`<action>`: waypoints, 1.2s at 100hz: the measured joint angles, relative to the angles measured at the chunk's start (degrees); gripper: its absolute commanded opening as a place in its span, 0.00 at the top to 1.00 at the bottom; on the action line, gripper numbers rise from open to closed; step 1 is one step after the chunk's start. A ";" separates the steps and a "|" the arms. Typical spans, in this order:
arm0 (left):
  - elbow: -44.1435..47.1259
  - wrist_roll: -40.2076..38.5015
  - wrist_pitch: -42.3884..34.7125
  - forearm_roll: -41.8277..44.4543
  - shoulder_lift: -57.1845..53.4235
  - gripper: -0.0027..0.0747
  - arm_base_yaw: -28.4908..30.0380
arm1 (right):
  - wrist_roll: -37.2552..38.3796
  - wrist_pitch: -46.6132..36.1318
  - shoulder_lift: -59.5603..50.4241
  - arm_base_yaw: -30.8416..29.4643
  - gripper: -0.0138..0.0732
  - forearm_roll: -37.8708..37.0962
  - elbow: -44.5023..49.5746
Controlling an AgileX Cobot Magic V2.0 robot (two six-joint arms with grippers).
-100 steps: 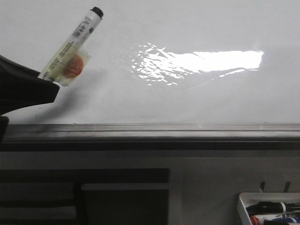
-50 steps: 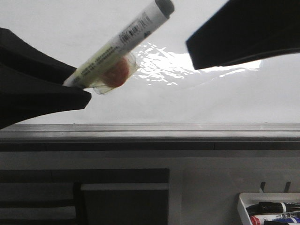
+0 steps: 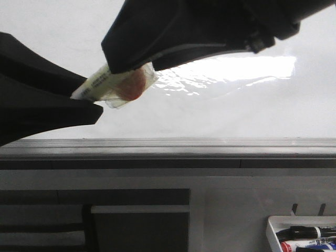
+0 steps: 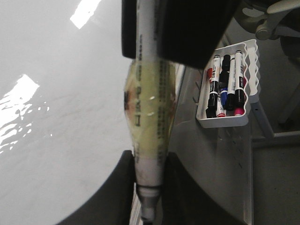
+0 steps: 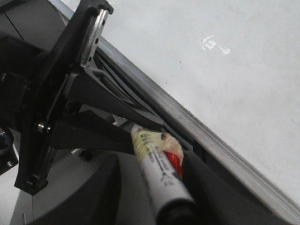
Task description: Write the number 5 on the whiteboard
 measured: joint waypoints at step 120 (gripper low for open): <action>1.62 -11.43 17.40 -20.34 -23.01 0.39 0.00 | 0.00 11.37 8.05 -9.59 0.91 -4.46 -19.34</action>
